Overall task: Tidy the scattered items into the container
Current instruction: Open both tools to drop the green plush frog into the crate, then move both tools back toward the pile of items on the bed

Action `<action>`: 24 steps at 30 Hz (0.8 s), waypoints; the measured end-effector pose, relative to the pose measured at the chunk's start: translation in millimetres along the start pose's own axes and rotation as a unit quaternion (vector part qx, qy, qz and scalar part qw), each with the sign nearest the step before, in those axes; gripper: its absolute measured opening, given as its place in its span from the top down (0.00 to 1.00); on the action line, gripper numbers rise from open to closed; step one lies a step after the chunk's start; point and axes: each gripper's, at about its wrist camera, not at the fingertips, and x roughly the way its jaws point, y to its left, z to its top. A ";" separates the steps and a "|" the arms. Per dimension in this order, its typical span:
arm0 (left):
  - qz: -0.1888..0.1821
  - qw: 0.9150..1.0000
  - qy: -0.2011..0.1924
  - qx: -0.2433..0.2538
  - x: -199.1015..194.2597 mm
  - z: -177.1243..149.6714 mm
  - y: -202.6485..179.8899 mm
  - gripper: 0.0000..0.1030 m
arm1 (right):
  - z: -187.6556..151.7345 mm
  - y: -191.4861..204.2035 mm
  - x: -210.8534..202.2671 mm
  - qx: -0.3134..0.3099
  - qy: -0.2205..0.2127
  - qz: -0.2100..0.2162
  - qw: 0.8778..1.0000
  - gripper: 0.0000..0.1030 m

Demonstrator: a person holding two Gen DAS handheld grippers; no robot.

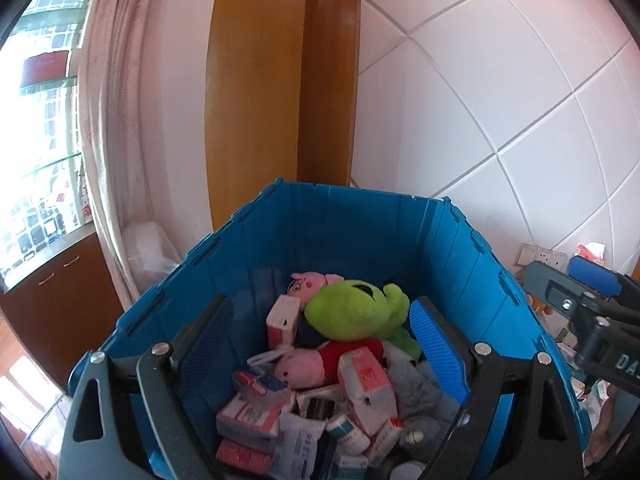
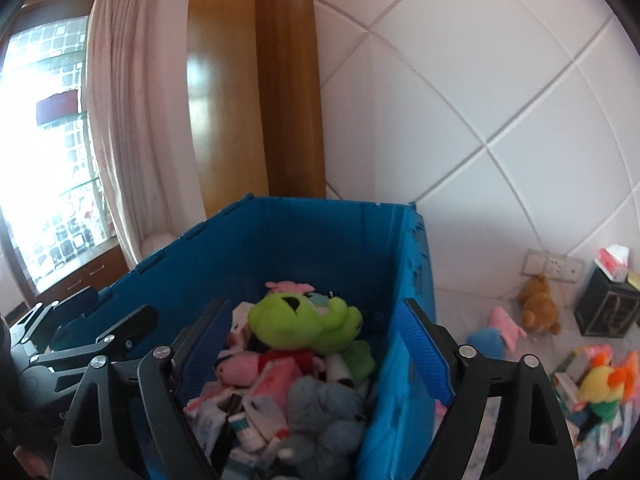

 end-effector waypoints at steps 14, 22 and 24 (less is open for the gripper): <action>-0.034 0.999 -0.037 -0.018 -79.1 -24.9 -24.1 0.02 | -36.6 -31.8 -93.6 0.025 -0.032 -0.066 0.997 0.01; -0.111 0.992 -0.053 0.018 -96.9 -38.8 -86.9 0.02 | -59.6 -92.4 -141.6 0.069 -0.043 -0.138 0.987 0.01; -0.131 0.990 -0.050 0.026 -99.7 -43.1 -107.8 0.02 | -68.3 -113.5 -154.1 0.080 -0.043 -0.157 0.983 0.01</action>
